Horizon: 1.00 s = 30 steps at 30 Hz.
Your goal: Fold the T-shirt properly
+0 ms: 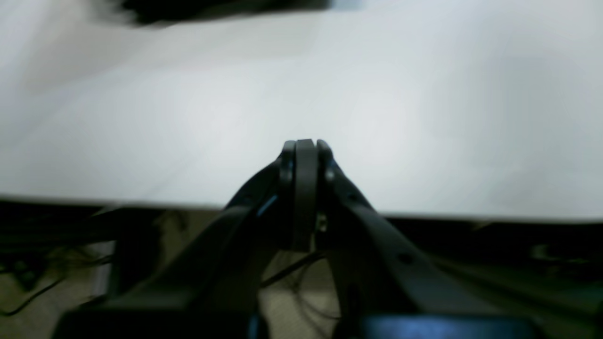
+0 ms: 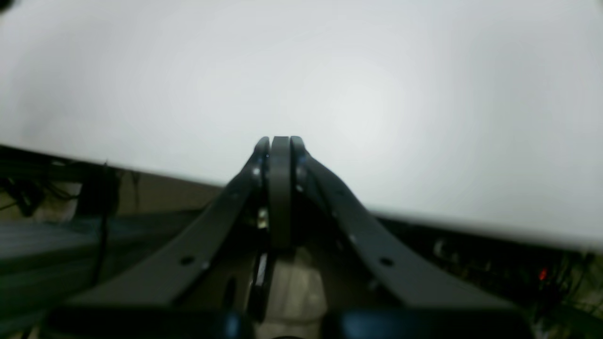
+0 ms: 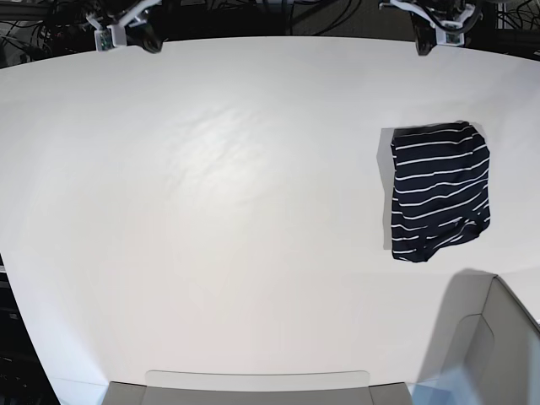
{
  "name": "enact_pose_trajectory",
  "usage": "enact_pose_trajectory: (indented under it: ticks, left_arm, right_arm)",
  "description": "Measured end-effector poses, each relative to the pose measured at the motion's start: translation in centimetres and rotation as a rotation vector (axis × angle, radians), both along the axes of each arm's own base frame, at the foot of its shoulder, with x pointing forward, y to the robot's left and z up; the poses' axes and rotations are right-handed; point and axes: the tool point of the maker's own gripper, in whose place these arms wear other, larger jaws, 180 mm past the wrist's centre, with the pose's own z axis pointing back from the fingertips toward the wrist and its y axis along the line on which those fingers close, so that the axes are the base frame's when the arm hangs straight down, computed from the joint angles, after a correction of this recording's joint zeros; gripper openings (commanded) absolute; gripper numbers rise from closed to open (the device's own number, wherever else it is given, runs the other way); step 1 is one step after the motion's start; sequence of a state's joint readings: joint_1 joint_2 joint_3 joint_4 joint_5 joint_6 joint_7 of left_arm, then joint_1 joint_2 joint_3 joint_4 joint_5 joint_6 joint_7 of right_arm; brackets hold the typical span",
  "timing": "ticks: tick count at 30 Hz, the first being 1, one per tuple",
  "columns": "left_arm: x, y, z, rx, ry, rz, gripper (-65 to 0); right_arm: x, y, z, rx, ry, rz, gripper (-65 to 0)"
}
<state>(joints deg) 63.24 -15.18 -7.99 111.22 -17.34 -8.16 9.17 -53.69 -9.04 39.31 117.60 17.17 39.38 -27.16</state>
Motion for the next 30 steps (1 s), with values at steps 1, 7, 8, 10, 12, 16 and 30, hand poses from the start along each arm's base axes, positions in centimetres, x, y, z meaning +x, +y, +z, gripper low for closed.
enact_pose_trajectory:
  ticks: [1,7,8,10,12,16,30]
  left_arm:
    - [-0.7,-0.4,-0.3,-0.001,0.009,-0.009,-65.0]
    - [-5.5,-1.8,-3.9,-0.007,0.091,-0.035,-65.0]
    - [-6.3,-1.7,-4.4,-0.002,0.088,-0.034,-65.0]
    - [-7.9,-1.3,-5.4,0.000,0.097,-0.022,-65.0]
    - [-9.8,-1.2,-6.3,0.002,0.115,-0.012,-65.0]
    - [-13.6,-1.5,-8.6,-0.014,0.183,-0.004,-65.0]
    - [-18.9,-0.7,-22.6,0.009,0.537,0.175,-65.0]
  right_arm:
    - [-0.7,-0.3,-0.1,-0.006,0.017,-0.007,-65.0]
    - [-4.3,-0.8,-2.3,0.030,0.121,-0.055,-65.0]
    - [-5.1,-0.9,-3.0,0.043,0.149,-0.068,-65.0]
    - [-6.3,-0.9,-4.3,0.069,0.185,-0.096,-65.0]
    - [-7.1,-1.1,-5.3,0.103,0.180,-0.143,-65.0]
    - [-8.7,-1.0,-8.3,0.137,0.171,-0.209,-65.0]
    - [-7.6,-2.3,-22.8,0.072,0.385,-0.168,-65.0]
